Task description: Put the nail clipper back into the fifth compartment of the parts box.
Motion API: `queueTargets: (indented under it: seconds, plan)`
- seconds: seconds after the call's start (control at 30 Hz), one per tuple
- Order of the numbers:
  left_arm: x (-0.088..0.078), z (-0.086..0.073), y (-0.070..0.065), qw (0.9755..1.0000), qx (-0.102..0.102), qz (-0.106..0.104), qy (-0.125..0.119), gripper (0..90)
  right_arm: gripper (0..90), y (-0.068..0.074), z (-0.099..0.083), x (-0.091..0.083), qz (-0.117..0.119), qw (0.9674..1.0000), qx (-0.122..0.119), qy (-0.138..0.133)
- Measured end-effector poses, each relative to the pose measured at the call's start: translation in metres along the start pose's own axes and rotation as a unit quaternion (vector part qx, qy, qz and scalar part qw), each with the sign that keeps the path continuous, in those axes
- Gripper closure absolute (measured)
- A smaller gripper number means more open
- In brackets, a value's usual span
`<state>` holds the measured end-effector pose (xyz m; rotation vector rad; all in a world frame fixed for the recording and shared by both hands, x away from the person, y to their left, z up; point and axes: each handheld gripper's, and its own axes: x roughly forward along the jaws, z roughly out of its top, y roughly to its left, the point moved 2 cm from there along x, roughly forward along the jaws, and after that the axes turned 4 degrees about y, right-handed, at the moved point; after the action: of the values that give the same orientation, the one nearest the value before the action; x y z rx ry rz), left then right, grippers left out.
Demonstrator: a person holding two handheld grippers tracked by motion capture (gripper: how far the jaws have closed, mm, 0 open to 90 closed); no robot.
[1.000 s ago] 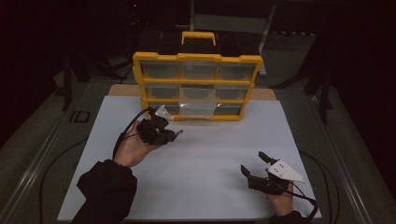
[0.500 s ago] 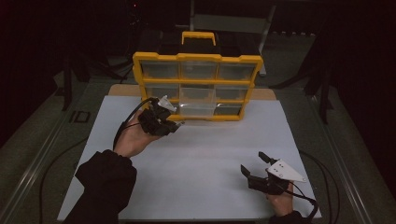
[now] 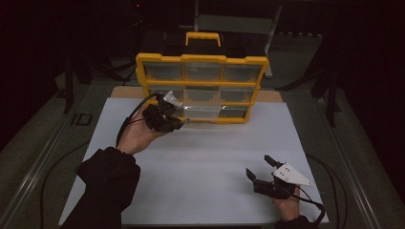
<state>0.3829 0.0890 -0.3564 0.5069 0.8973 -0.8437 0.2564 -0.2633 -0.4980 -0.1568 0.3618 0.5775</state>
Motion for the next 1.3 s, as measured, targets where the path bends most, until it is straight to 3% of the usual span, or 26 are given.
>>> queueTargets:
  seconds: [0.97, 1.3]
  plan:
    - [-0.014, 0.05, 0.022, 0.9996, 0.011, 0.023, -0.016, 79.9, 15.8, -0.001, 0.0, 0.0, -0.003, 1.0, -0.003, 0.002]
    - [-0.008, 0.062, 0.031, 0.9996, 0.012, 0.027, -0.002, 79.9, 15.8, -0.001, -0.001, 0.0, -0.002, 1.0, -0.006, 0.003]
